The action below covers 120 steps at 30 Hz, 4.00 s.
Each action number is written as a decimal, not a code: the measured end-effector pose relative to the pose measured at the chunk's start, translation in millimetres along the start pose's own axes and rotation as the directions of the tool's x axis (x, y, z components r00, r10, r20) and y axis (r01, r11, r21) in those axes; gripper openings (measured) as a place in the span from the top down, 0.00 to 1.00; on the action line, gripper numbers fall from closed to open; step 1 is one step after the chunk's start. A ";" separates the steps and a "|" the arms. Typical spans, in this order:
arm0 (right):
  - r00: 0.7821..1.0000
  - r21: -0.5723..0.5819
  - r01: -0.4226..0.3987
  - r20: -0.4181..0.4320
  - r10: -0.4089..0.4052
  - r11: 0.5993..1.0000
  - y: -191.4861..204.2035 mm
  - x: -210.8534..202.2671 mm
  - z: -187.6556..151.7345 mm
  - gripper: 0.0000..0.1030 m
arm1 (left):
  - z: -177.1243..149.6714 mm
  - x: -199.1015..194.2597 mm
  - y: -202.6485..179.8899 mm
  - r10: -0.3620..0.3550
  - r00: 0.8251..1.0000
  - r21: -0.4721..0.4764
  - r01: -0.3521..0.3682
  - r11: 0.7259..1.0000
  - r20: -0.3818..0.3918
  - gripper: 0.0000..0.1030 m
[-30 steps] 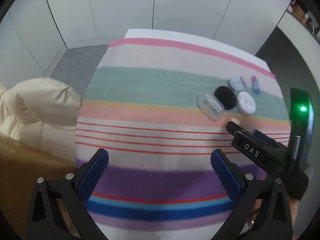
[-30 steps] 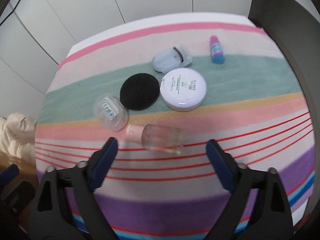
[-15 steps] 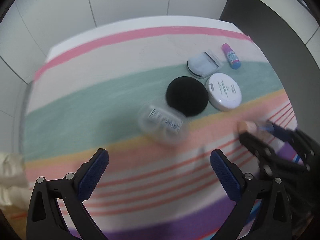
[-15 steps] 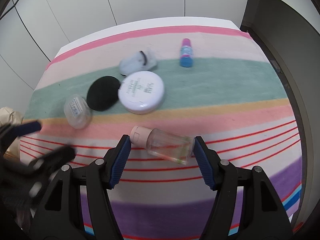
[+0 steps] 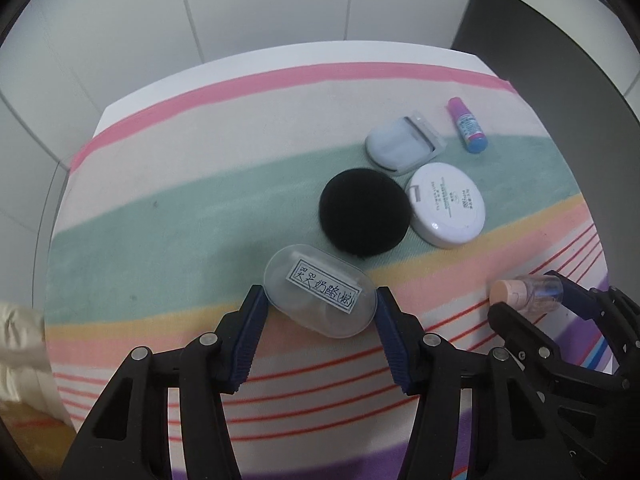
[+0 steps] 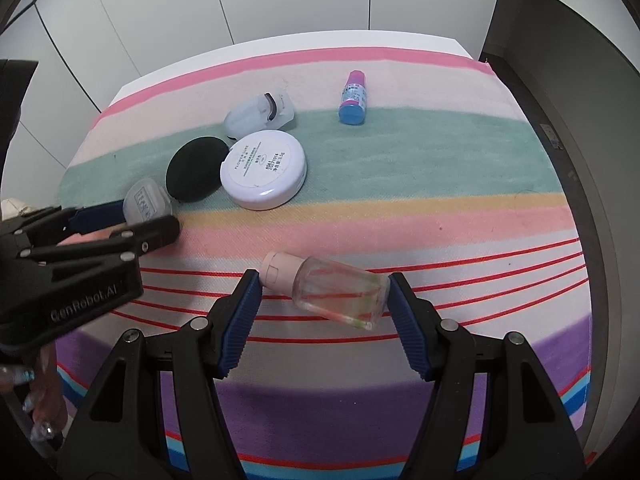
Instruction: Organize objects
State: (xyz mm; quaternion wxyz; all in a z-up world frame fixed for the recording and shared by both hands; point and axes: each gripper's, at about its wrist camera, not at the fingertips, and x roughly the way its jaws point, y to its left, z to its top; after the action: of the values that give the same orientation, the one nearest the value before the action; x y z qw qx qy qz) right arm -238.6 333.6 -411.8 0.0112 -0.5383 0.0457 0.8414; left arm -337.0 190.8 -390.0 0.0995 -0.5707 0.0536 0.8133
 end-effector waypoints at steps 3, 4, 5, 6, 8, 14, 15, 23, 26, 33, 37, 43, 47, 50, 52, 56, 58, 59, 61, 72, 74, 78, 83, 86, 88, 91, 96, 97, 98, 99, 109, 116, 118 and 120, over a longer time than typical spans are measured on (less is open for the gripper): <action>1.000 -0.002 0.006 -0.001 -0.006 1.000 -0.2 -0.8 1.0 0.35 | -4.3 -3.0 7.0 0.029 0.999 -0.080 -0.031 0.996 -0.019 0.46; 1.000 -0.003 0.009 -0.002 -0.009 1.000 0.1 -1.4 0.4 0.35 | -5.8 -4.3 10.3 0.036 0.999 -0.102 -0.038 0.994 -0.025 0.46; 1.000 -0.003 0.012 -0.002 -0.012 1.000 0.3 -3.1 0.0 0.35 | -7.4 -5.3 14.2 0.046 0.999 -0.119 -0.049 0.992 -0.029 0.46; 1.000 -0.004 0.015 0.002 -0.015 1.000 0.2 -5.9 0.3 0.35 | -8.1 -8.3 16.8 0.070 0.997 -0.136 -0.075 0.988 -0.036 0.46; 1.000 -0.007 0.014 0.011 -0.014 1.000 -3.3 -10.9 4.2 0.35 | -9.6 -12.4 18.8 0.119 0.991 -0.139 -0.126 0.982 -0.052 0.46; 0.998 -0.015 0.028 0.050 -0.027 1.000 -5.4 -46.9 13.6 0.35 | -12.7 -45.7 28.9 0.143 0.988 -0.181 -0.151 0.972 -0.054 0.46; 0.998 -0.020 0.030 0.060 -0.029 0.999 -2.5 -53.5 15.9 0.35 | -12.2 -55.9 30.5 0.143 0.989 -0.180 -0.148 0.973 -0.039 0.46; 0.991 -0.031 0.016 0.133 -0.012 0.999 -3.1 -114.9 60.2 0.35 | 8.2 -137.4 33.5 0.115 0.991 -0.214 -0.099 0.972 0.065 0.46; 0.987 -0.040 0.012 0.158 -0.006 0.999 -3.1 -143.3 80.4 0.35 | 17.0 -171.3 34.3 0.110 0.989 -0.226 -0.084 0.970 0.101 0.46; 0.975 -0.069 0.018 0.223 -0.002 0.997 4.7 -211.3 103.1 0.35 | 32.3 -248.3 35.4 0.129 0.977 -0.233 -0.087 0.969 0.171 0.46; 0.970 -0.080 -0.034 0.236 0.052 0.996 8.7 -249.4 109.3 0.35 | 33.5 -287.0 31.7 0.147 0.966 -0.212 -0.101 0.972 0.211 0.46; 0.960 -0.083 -0.018 0.278 0.040 0.996 14.1 -293.4 114.6 0.35 | 34.0 -338.5 28.4 0.166 0.950 -0.220 -0.108 0.970 0.264 0.46; 0.957 -0.091 -0.009 0.289 0.035 0.996 17.1 -308.0 114.8 0.35 | 32.5 -356.3 25.4 0.158 0.945 -0.213 -0.099 0.972 0.285 0.46; 0.957 -0.099 -0.007 0.287 0.035 0.995 19.0 -313.0 112.5 0.35 | 30.2 -362.4 23.3 0.156 0.944 -0.207 -0.098 0.973 0.290 0.46; 0.958 -0.102 -0.003 0.284 0.032 0.995 20.0 -313.9 111.3 0.35 | 28.1 -364.7 22.9 0.151 0.945 -0.208 -0.092 0.974 0.289 0.46; 0.958 -0.093 -0.012 0.284 0.039 0.996 17.4 -310.4 109.8 0.35 | 23.9 -366.5 22.8 0.135 0.949 -0.201 -0.078 0.976 0.286 0.46; 0.957 -0.094 -0.010 0.286 0.037 0.996 17.4 -313.6 109.7 0.35 | 22.6 -366.9 21.9 0.144 0.948 -0.197 -0.089 0.976 0.284 0.46; 0.957 -0.094 -0.010 0.288 0.037 0.996 17.1 -315.5 109.3 0.35 | 22.0 -367.7 22.1 0.145 0.948 -0.196 -0.091 0.976 0.284 0.46; 0.955 -0.097 -0.007 0.294 0.036 0.995 17.5 -319.9 107.7 0.35 | 21.0 -368.8 21.6 0.141 0.948 -0.195 -0.087 0.977 0.286 0.46; 0.954 -0.124 0.001 0.297 0.036 0.992 15.9 -341.7 81.3 0.35 | -8.9 -385.8 6.8 0.110 0.949 -0.162 -0.064 0.985 0.295 0.46; 0.953 -0.128 0.001 0.299 0.038 0.992 15.4 -347.0 75.0 0.35 | -17.4 -391.5 1.7 0.101 0.949 -0.148 -0.059 0.987 0.298 0.46; 0.953 -0.133 -0.005 0.299 0.045 0.991 13.6 -357.5 62.6 0.35 | -32.7 -403.8 -5.6 0.087 0.947 -0.129 -0.049 0.990 0.308 0.46; 0.951 -0.121 -0.004 0.306 0.041 0.993 9.3 -372.0 40.4 0.35 | -59.0 -424.9 -16.0 0.128 0.927 -0.117 -0.092 0.989 0.353 0.46; 0.951 -0.111 0.002 0.308 0.032 0.994 7.0 -377.9 23.2 0.35 | -76.8 -436.0 -22.5 0.147 0.914 -0.113 -0.112 0.987 0.377 0.46; 0.952 -0.111 0.004 0.305 0.030 0.994 6.0 -381.3 13.5 0.35 | -88.6 -442.2 -27.1 0.146 0.911 -0.109 -0.112 0.988 0.385 0.46; 0.955 -0.108 -0.013 0.293 0.044 0.994 3.5 -385.6 -2.6 0.35 | -104.5 -447.9 -30.3 0.130 0.915 -0.104 -0.097 0.990 0.383 0.46; 0.958 -0.109 -0.018 0.282 0.049 0.994 2.7 -391.6 -31.9 0.35 | -131.3 -456.3 -31.7 0.139 0.911 -0.125 -0.098 0.987 0.388 0.46; 0.959 -0.109 -0.020 0.279 0.050 0.994 2.0 -392.7 -39.5 0.35 | -136.6 -457.7 -31.6 0.136 0.911 -0.129 -0.093 0.987 0.388 0.46; 0.960 -0.108 -0.021 0.277 0.050 0.994 2.3 -393.4 -44.6 0.35 | -141.5 -459.1 -31.2 0.132 0.912 -0.133 -0.086 0.987 0.387 0.46; 0.961 -0.107 -0.025 0.271 0.054 0.994 1.4 -393.9 -50.7 0.35 | -147.7 -460.2 -31.1 0.132 0.913 -0.140 -0.084 0.987 0.387 0.46; 0.983 -0.089 -0.045 0.173 0.060 0.995 -18.8 -387.6 -108.3 0.35 | -205.0 -446.4 -36.4 0.154 0.932 -0.146 -0.111 0.983 0.328 0.46; 0.991 -0.054 -0.058 0.119 0.064 0.997 -34.7 -382.8 -137.3 0.35 | -230.4 -452.4 -42.9 0.150 0.933 -0.140 -0.109 0.984 0.328 0.46; 0.991 -0.047 -0.052 0.123 0.057 0.998 -39.2 -385.6 -141.3 0.35 | -233.2 -451.0 -42.7 0.150 0.935 -0.147 -0.107 0.983 0.322 0.46; 0.990 -0.041 -0.049 0.130 0.054 0.998 -41.6 -388.7 -143.8 0.35 | -235.0 -449.3 -41.0 0.146 0.939 -0.150 -0.103 0.983 0.313 0.46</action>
State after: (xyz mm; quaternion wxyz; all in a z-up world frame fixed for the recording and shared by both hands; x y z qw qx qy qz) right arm 57.7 374.0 -121.8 -0.0180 -0.4805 0.0429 0.8757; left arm 35.5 138.4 -47.6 0.0174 -0.4308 0.0192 0.9021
